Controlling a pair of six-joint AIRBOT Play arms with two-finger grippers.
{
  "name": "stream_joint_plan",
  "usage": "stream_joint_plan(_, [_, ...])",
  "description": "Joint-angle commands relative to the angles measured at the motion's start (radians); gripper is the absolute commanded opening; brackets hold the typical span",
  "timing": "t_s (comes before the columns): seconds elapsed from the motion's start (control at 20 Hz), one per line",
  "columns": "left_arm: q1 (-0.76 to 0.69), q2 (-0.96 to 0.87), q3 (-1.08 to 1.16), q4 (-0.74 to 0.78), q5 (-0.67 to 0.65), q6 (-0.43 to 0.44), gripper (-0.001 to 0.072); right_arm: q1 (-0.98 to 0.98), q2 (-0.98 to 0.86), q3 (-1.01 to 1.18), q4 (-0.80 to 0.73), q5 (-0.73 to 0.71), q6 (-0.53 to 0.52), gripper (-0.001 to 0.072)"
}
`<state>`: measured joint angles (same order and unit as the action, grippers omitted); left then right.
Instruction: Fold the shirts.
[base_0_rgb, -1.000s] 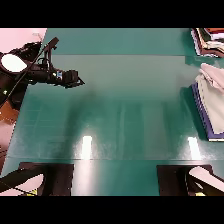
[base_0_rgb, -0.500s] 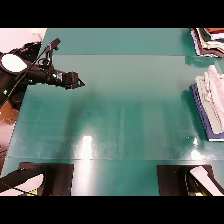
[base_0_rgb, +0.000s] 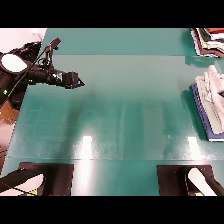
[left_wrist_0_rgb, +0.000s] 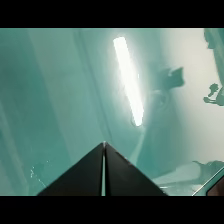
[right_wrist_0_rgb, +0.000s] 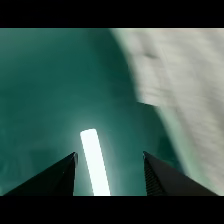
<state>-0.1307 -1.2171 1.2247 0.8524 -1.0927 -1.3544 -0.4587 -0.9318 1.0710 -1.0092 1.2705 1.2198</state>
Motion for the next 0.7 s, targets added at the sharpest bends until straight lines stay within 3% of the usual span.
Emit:
stream_joint_plan(0.0, [0.000, 0.000, 0.000, 0.000, 0.003, 0.000, 0.0022, 0.284, -0.011, 0.005, 0.047, -0.067, 0.011, 0.0442])
stream_joint_plan(0.1, [0.000, 0.000, 0.000, 0.000, 0.003, 0.000, 0.0021, 0.398, -0.035, 0.005, 0.046, -0.074, 0.011, 0.0427])
stream_joint_plan(0.15, [0.000, 0.000, 0.000, 0.000, 0.003, 0.000, 0.0021, 0.439, -0.048, 0.005, 0.046, -0.075, 0.010, 0.0335])
stream_joint_plan(0.25, [0.000, 0.000, 0.000, 0.000, 0.003, 0.001, 0.0021, 0.498, -0.071, 0.005, 0.046, -0.074, 0.010, 0.0017])
stream_joint_plan(0.65, [0.000, 0.000, 0.000, -0.001, 0.004, 0.000, 0.0021, 0.538, -0.080, 0.005, 0.046, -0.084, 0.010, 0.0015])
